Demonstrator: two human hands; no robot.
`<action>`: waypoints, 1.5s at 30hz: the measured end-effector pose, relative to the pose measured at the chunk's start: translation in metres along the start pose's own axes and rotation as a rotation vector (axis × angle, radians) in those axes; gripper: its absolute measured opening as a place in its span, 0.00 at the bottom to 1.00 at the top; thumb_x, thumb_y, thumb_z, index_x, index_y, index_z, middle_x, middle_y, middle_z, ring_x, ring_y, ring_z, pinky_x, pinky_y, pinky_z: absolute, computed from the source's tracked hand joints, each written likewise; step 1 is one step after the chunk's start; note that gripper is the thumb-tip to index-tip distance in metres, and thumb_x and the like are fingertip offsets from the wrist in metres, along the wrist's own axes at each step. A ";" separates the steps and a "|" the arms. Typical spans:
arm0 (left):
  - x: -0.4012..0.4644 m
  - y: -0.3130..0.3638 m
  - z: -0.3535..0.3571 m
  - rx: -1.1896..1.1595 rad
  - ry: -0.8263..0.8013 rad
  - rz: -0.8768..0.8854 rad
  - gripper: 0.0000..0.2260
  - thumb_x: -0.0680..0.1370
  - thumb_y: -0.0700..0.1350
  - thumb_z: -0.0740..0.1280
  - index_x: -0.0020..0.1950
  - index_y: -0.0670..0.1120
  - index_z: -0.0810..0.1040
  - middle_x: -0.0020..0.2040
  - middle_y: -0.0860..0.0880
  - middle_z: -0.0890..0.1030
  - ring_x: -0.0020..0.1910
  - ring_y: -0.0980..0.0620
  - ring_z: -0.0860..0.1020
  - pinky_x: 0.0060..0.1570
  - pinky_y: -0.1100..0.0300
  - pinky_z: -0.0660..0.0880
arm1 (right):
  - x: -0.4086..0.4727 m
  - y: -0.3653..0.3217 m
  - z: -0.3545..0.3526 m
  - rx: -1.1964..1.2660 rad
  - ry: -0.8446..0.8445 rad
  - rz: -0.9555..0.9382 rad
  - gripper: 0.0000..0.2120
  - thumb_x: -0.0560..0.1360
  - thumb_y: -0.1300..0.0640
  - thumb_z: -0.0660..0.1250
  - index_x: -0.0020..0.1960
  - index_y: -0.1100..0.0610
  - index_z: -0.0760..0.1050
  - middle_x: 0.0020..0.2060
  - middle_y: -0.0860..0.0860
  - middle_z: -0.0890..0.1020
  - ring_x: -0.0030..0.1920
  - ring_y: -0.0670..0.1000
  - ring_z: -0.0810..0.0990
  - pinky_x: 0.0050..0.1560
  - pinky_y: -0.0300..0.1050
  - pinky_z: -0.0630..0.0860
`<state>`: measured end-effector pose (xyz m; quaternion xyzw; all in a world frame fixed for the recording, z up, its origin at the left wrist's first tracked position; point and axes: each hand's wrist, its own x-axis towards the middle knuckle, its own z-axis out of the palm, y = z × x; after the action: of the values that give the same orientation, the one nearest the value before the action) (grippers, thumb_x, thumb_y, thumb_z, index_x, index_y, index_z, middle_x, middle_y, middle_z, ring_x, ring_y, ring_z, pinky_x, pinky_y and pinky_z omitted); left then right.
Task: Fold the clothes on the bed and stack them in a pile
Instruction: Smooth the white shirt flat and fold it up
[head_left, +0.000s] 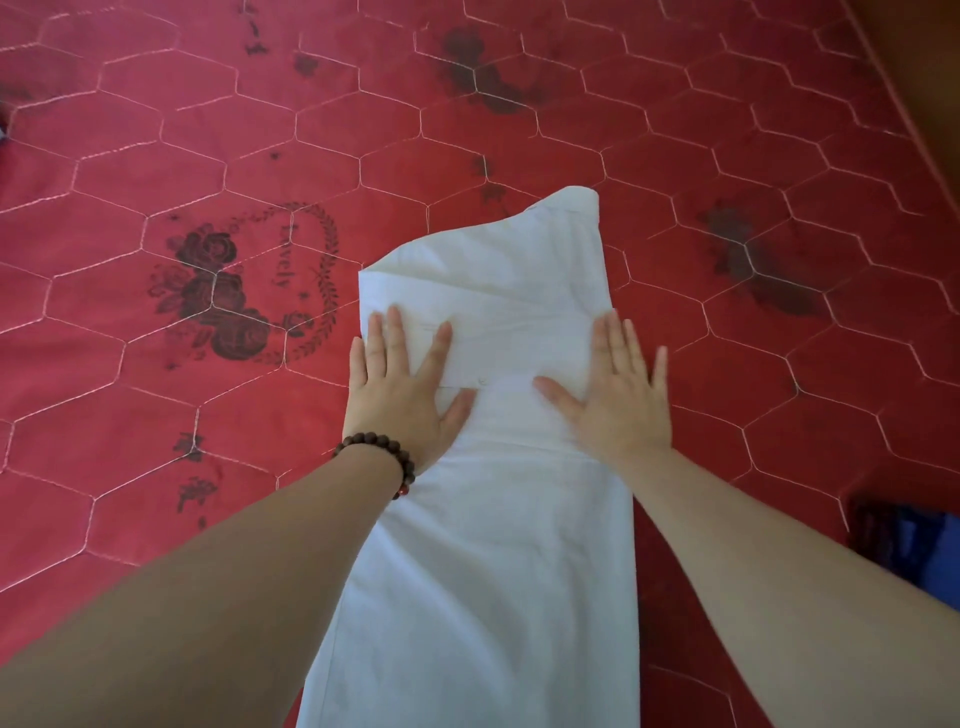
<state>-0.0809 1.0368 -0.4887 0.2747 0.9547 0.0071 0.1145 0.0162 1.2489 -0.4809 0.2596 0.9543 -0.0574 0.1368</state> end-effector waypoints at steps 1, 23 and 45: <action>-0.001 0.001 -0.004 0.010 -0.025 -0.009 0.34 0.76 0.69 0.41 0.78 0.58 0.38 0.78 0.38 0.38 0.77 0.39 0.38 0.75 0.41 0.41 | -0.004 0.006 -0.004 -0.016 -0.033 0.052 0.47 0.72 0.24 0.38 0.79 0.55 0.38 0.79 0.50 0.40 0.78 0.48 0.37 0.76 0.59 0.36; -0.265 -0.023 0.041 0.061 -0.109 0.405 0.29 0.80 0.61 0.48 0.80 0.52 0.50 0.80 0.41 0.48 0.78 0.42 0.45 0.74 0.37 0.47 | -0.298 -0.069 0.084 0.083 0.087 -0.192 0.31 0.80 0.43 0.51 0.78 0.58 0.54 0.77 0.55 0.55 0.78 0.54 0.53 0.75 0.61 0.48; -0.316 -0.090 0.021 0.084 -0.078 0.508 0.32 0.77 0.36 0.62 0.78 0.50 0.56 0.79 0.46 0.52 0.77 0.46 0.43 0.76 0.47 0.41 | -0.387 0.062 0.075 0.001 -0.002 -0.172 0.34 0.79 0.60 0.61 0.78 0.49 0.46 0.78 0.52 0.50 0.78 0.54 0.46 0.77 0.60 0.47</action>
<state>0.1367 0.7928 -0.4483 0.5103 0.8493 -0.0148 0.1343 0.3853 1.1027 -0.4422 0.1768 0.9728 -0.0699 0.1322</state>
